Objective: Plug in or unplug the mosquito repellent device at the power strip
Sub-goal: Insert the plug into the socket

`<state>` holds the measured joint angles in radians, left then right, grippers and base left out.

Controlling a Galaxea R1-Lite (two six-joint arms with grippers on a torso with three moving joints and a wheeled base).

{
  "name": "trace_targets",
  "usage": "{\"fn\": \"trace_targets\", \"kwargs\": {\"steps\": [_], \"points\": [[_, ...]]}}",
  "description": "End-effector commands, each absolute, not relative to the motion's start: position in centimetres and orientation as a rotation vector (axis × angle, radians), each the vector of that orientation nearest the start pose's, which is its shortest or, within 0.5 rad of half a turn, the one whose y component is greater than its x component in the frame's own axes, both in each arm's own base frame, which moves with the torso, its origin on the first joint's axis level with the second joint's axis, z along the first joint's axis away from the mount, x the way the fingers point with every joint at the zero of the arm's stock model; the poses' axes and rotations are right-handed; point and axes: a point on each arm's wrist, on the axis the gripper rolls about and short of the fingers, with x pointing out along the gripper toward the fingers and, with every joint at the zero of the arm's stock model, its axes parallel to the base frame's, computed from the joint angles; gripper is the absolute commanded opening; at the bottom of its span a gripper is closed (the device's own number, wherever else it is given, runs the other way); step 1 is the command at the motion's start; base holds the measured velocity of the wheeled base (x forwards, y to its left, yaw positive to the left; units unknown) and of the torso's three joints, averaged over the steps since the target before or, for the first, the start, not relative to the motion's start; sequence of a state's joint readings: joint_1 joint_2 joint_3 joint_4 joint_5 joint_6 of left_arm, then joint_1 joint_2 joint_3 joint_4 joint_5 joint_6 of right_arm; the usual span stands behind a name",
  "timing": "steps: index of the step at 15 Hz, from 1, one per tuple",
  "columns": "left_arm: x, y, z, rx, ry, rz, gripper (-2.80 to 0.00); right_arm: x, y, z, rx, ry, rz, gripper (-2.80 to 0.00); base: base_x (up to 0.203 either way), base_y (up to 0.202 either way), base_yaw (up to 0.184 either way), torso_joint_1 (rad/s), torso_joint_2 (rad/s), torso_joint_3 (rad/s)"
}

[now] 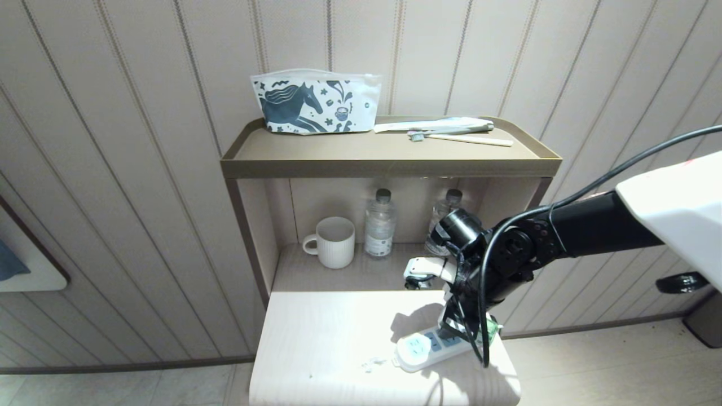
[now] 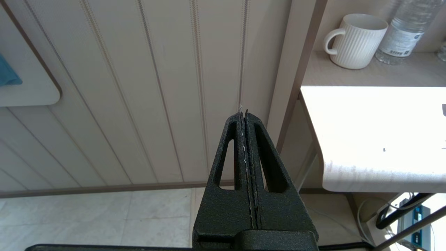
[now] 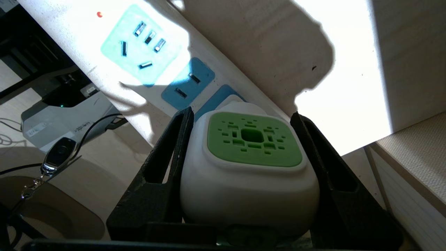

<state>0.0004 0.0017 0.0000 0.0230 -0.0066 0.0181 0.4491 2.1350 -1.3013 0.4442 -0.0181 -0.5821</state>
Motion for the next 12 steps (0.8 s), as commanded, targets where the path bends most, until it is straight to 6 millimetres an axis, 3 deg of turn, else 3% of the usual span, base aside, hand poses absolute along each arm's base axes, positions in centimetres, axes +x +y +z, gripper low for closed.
{"fn": "trace_targets", "kwargs": {"steps": [1, 12], "points": [[-2.3, 0.0, 7.3, 0.018, 0.024, -0.006, -2.8, 32.7, 15.7, 6.9, -0.798, 1.151, 0.741, -2.8, 0.0, 0.0, 0.0, 0.0, 0.0, 0.0], [-2.3, 0.0, 7.3, 0.018, 0.024, -0.006, -2.8, 31.8, 14.5, 7.1, -0.765, 1.136, 0.71, -2.8, 0.0, 0.0, 0.0, 0.0, 0.0, 0.0]]}}
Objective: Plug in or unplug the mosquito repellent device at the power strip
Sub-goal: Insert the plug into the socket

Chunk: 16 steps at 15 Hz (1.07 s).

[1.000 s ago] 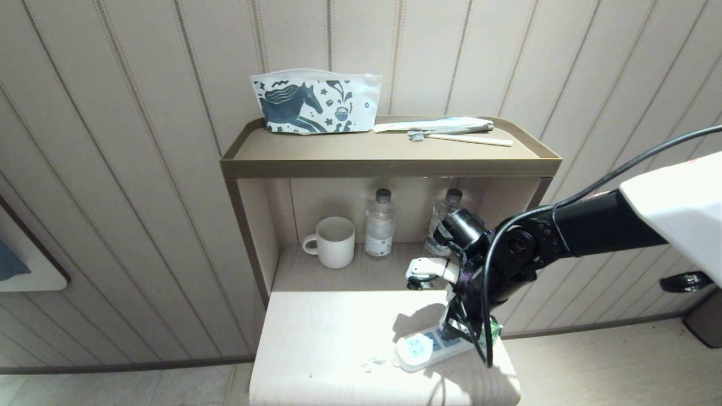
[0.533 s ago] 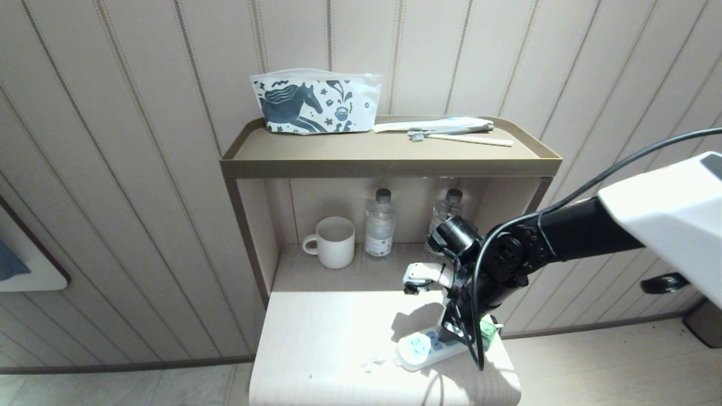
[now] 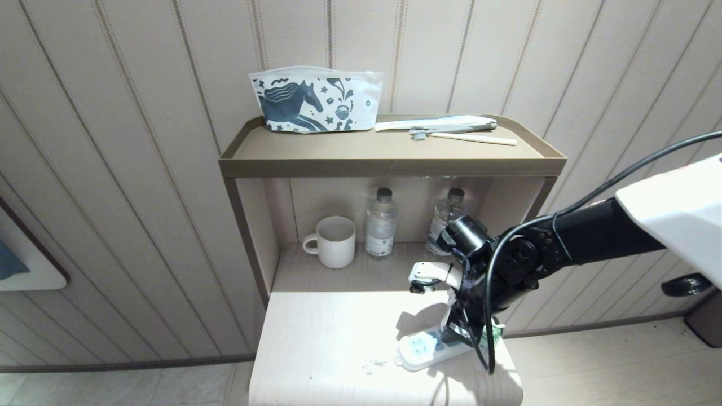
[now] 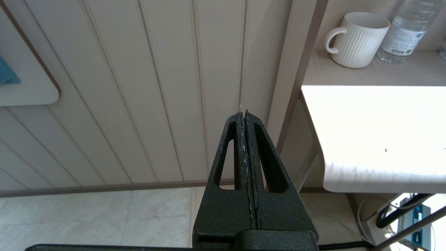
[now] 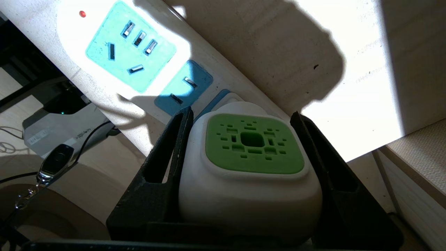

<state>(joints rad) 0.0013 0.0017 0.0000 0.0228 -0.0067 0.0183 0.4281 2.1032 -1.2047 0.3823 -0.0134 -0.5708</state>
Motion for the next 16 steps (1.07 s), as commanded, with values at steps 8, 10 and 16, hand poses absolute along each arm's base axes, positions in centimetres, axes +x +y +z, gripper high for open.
{"fn": "trace_targets", "kwargs": {"steps": [8, 10, 16], "points": [[-2.3, 0.0, 7.3, 0.018, 0.024, -0.005, -2.8, 30.9, 14.5, 10.3, -0.729, 1.049, 0.68, 0.0, 0.0, 0.0, 0.0, 0.0, 0.0, 0.0], [-2.3, 0.0, 7.3, 0.018, 0.025, -0.005, -2.8, 30.2, 14.5, 11.8, -0.727, 1.009, 0.68, 0.0, 0.0, 0.0, 0.0, 0.0, 0.0, 0.0], [-2.3, 0.0, 7.3, 0.018, 0.024, -0.006, -2.8, 25.6, 14.4, 18.5, -0.708, 0.799, 0.691, 0.0, 0.0, 0.0, 0.0, 0.0, 0.0, 0.0]]}}
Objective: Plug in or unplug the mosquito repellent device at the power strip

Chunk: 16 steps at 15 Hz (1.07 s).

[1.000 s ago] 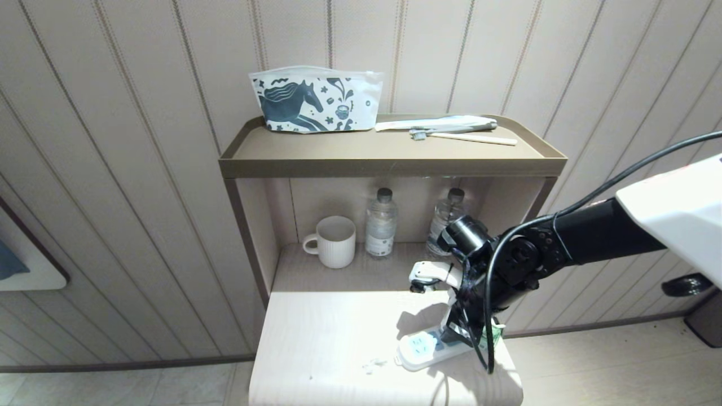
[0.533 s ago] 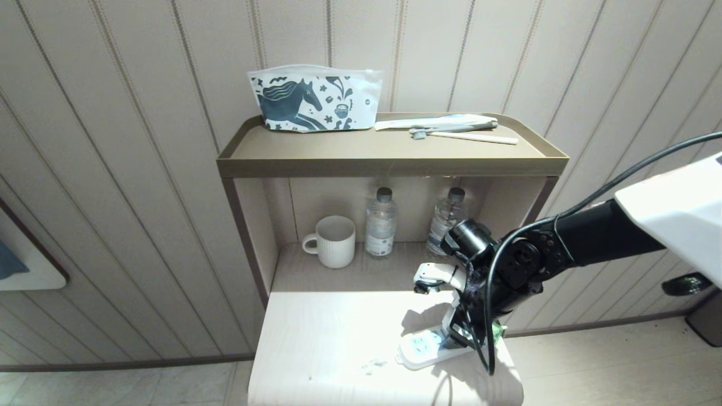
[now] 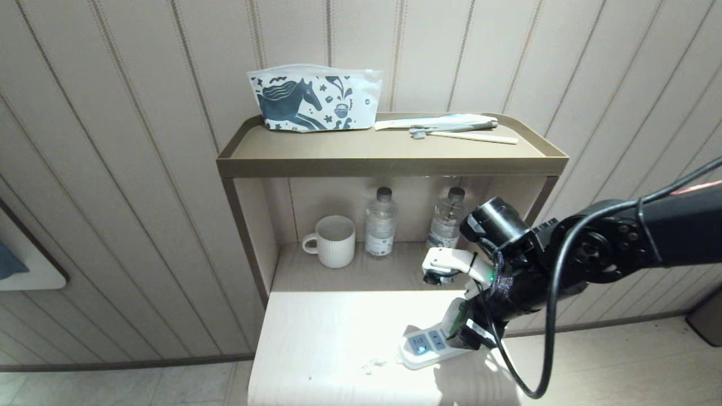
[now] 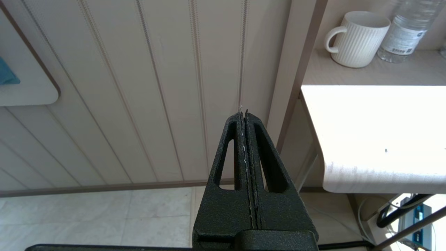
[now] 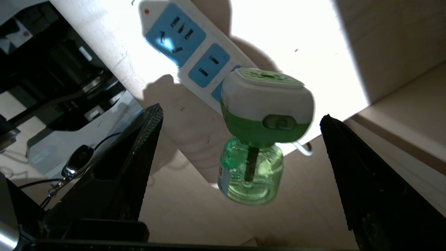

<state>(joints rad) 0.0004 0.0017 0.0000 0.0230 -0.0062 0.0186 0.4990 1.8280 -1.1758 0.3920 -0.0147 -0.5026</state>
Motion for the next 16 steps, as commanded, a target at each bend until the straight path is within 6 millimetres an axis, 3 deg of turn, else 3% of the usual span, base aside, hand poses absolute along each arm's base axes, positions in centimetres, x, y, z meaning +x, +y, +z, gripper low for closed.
{"fn": "trace_targets", "kwargs": {"steps": [1, 3, 4, 7, 11, 14, 16], "points": [[-2.3, 0.0, 7.3, 0.018, 0.024, -0.006, -2.8, 24.7, 14.0, 19.5, -0.702, 0.764, 0.687, 0.0, 0.0, 0.0, 0.0, 0.0, 0.0, 0.0], [-2.3, 0.0, 7.3, 0.018, 0.024, -0.006, -2.8, 22.9, 13.1, 21.1, -0.691, 0.712, 0.68, 0.0, 0.0, 0.0, 0.0, 0.0, 0.0, 0.0], [-2.3, 0.0, 7.3, 0.018, 0.025, -0.005, -2.8, 21.5, 12.3, 22.3, -0.678, 0.673, 0.673, -2.8, 0.0, 0.0, 0.0, 0.0, 0.0, 0.0], [-2.3, 0.0, 7.3, 0.018, 0.026, -0.006, -2.8, 16.7, 9.8, 25.3, -0.642, 0.557, 0.656, -2.8, 0.0, 0.0, 0.0, 0.0, 0.0, 0.0], [-2.3, 0.0, 7.3, 0.015, 0.024, -0.006, -2.8, 8.7, 5.2, 29.1, -0.509, 0.361, 0.601, -2.8, 0.0, 0.0, 0.0, 0.0, 0.0, 0.0], [-2.3, 0.0, 7.3, 0.012, 0.025, -0.006, -2.8, 3.3, 1.8, 30.0, -0.264, 0.244, 0.525, -2.8, 0.0, 0.0, 0.0, 0.0, 0.0, 0.0], [-2.3, 0.0, 7.3, 0.011, 0.025, -0.006, -2.8, 0.1, 0.0, 28.9, -0.149, 0.197, 0.433, -2.8, 0.0, 0.0, 0.0, 0.0, 0.0, 0.0]]}}
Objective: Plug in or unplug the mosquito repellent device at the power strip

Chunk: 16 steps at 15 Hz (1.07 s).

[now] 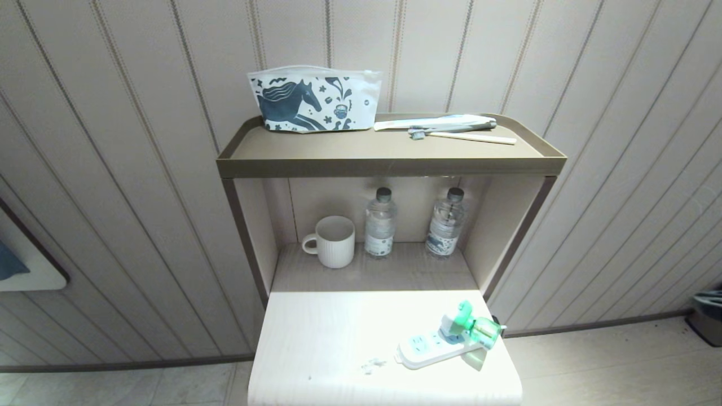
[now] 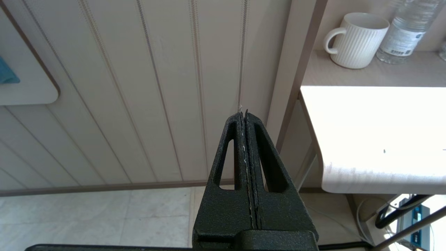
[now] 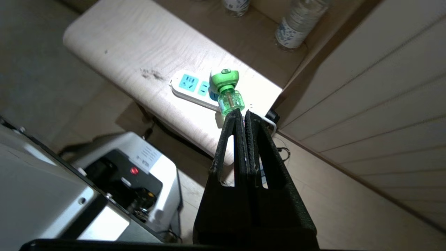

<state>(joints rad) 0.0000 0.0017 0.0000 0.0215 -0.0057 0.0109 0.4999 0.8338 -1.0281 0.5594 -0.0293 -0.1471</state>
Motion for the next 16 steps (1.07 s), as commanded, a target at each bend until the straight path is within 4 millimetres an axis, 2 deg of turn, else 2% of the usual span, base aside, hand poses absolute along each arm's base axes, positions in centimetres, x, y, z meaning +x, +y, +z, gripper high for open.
{"fn": "trace_targets", "kwargs": {"steps": [1, 3, 5, 8, 10, 13, 15, 16], "points": [[-2.3, 0.0, 7.3, 0.006, 0.025, -0.006, -2.8, -1.5, -0.8, 27.6, -0.113, 0.18, 0.36, -2.8, 0.0, 0.0, 0.0, 0.0, 0.0, 0.0], [-2.3, 0.0, 7.3, 0.003, 0.025, -0.006, -2.8, -4.2, -1.3, 23.8, -0.072, 0.162, 0.184, -2.8, 0.0, 0.0, 0.0, 0.0, 0.0, 0.0], [-2.3, 0.0, 7.3, 0.003, 0.025, -0.006, -2.8, -4.9, -1.0, 19.6, -0.049, 0.214, 0.042, -2.8, 0.0, 0.0, 0.0, 0.0, 0.0, 0.0], [-2.3, 0.0, 7.3, 0.003, 0.025, -0.006, -2.8, -3.2, -0.7, 16.3, -0.036, 0.273, -0.026, -2.8, 0.0, 0.0, 0.0, 0.0, 0.0, 0.0], [-2.3, 0.0, 7.3, 0.003, 0.025, -0.006, -2.8, -2.1, -0.6, 15.1, -0.036, 0.227, -0.025, -2.8, 0.0, 0.0, 0.0, 0.0, 0.0, 0.0], [-2.3, 0.0, 7.3, 0.003, 0.025, -0.006, -2.8, -0.4, -0.2, 10.0, -0.08, 0.262, 0.058, -2.8, 0.0, 0.0, 0.0, 0.0, 0.0, 0.0], [-2.3, 0.0, 7.3, 0.003, 0.025, -0.006, -2.8, -0.1, 0.0, 8.2, -0.085, 0.263, 0.143, -2.8, 0.0, 0.0, 0.0, 0.0, 0.0, 0.0], [-2.3, 0.0, 7.3, 0.003, 0.025, -0.005, -2.8, -0.1, 0.0, 8.1, -0.087, 0.253, 0.175, -2.8, 0.0, 0.0, 0.0, 0.0, 0.0, 0.0]]}}
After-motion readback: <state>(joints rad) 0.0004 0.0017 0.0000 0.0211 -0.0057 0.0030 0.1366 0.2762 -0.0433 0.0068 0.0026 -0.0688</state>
